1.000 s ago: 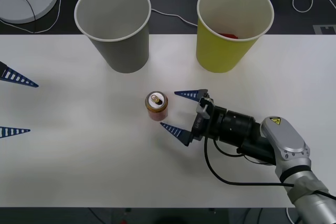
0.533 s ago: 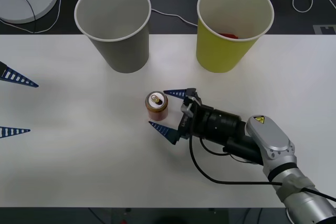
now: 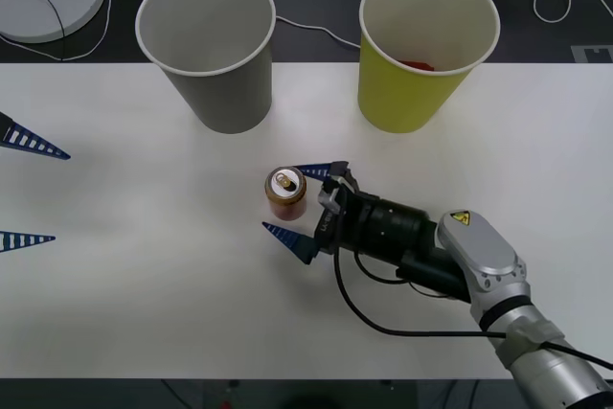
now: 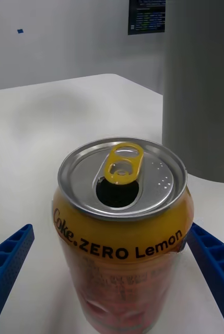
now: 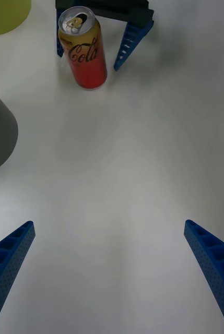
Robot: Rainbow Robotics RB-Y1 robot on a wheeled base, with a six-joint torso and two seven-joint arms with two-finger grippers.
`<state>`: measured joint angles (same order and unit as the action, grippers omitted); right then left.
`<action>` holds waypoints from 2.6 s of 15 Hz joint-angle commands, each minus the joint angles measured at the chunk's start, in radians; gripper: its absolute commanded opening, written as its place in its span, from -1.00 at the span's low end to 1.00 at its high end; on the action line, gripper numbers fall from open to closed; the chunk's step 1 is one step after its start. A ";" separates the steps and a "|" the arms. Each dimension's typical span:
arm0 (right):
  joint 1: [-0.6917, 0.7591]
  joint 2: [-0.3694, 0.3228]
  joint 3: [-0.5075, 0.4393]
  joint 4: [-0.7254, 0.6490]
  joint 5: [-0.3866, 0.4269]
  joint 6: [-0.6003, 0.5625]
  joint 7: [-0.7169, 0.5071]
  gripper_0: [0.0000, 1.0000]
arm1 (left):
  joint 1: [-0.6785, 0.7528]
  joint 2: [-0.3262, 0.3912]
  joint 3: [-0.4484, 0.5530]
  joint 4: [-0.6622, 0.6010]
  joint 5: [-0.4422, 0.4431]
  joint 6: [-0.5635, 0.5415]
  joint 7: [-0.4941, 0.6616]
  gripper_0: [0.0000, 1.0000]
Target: Put the can into the green bin and the plastic bottle into the gray bin
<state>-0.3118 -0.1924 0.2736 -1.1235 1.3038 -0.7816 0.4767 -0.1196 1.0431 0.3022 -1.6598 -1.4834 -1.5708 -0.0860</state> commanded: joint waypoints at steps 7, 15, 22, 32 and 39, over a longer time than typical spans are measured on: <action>-0.010 0.007 0.010 0.001 0.002 0.030 0.000 -0.97 | 0.000 0.000 0.000 0.000 0.000 0.000 0.000 1.00; -0.027 -0.006 0.024 0.001 0.002 0.025 -0.015 -1.00 | 0.000 0.000 0.000 0.000 0.000 0.000 0.000 1.00; 0.031 -0.150 0.032 -0.225 0.141 -0.033 -0.257 -1.00 | 0.000 0.000 0.000 0.000 0.000 0.000 0.000 1.00; 0.257 -0.443 -0.079 -0.831 0.526 -0.186 -0.978 -1.00 | 0.000 0.000 0.000 0.000 0.000 0.000 0.000 1.00; 0.287 -0.608 -0.313 -1.038 0.566 -0.436 -1.282 -1.00 | 0.000 0.000 0.000 0.000 0.000 0.000 0.000 1.00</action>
<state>-0.0248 -0.7840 -0.0230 -2.1487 1.8715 -1.2019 -0.7785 -0.1196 1.0431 0.3022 -1.6598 -1.4834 -1.5708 -0.0859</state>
